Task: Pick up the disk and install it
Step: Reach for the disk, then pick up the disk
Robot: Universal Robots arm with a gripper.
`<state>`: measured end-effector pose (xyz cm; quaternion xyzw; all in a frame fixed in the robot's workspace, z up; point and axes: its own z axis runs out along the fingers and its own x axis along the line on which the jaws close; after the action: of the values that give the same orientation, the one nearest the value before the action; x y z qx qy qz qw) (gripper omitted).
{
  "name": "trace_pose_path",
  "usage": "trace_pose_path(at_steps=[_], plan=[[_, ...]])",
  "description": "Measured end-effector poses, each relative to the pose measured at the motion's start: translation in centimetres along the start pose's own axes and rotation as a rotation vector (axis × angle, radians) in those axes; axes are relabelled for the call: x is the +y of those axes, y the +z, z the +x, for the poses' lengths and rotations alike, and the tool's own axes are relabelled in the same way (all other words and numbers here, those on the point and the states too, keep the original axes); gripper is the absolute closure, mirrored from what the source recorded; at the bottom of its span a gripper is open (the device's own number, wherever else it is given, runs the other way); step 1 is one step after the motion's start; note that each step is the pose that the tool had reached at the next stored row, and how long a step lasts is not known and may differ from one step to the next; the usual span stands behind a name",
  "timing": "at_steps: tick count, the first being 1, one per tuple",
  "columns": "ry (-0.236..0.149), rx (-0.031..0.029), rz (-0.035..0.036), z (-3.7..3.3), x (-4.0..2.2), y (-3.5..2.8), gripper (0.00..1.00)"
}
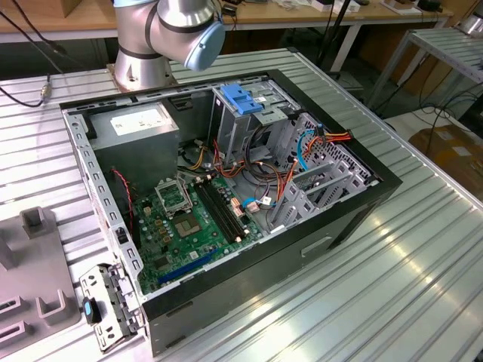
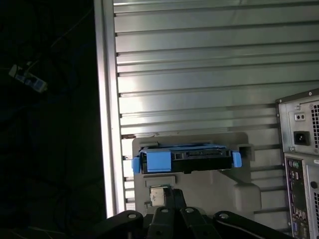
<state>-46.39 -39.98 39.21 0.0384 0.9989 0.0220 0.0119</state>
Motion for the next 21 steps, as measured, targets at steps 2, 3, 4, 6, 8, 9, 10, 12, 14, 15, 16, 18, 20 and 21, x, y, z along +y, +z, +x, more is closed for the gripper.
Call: trace_pose_path(at_steps=[2,3,4,6,8,9,10,12,14,15,16,18,20,21], plan=[[0.000,-0.0001,0.0000,0.00,0.00,0.00,0.89],[0.000,-0.0001,0.0000,0.04,0.00,0.00,0.89],[0.000,-0.0001,0.0000,0.08,0.00,0.00,0.89],[0.000,-0.0001,0.0000,0.09,0.00,0.00,0.89],[0.000,-0.0001,0.0000,0.10,0.00,0.00,0.89],[0.000,0.0000,0.0000,0.11,0.00,0.00,0.89],[0.000,-0.0001,0.0000,0.11,0.00,0.00,0.89],[0.000,-0.0001,-0.0001,0.12,-0.01,0.00,0.89],[0.000,-0.0001,0.0000,0.14,-0.01,0.00,0.89],[-0.002,0.0000,-0.0001,0.14,0.00,0.00,0.89],[-0.007,0.0002,-0.0002,0.14,0.00,0.00,0.89],[-0.046,0.0019,-0.0011,0.15,0.00,0.00,0.89],[-0.073,0.0032,-0.0017,0.15,-0.01,0.00,0.89],[-0.093,0.0041,-0.0021,0.15,0.00,0.00,0.89]])
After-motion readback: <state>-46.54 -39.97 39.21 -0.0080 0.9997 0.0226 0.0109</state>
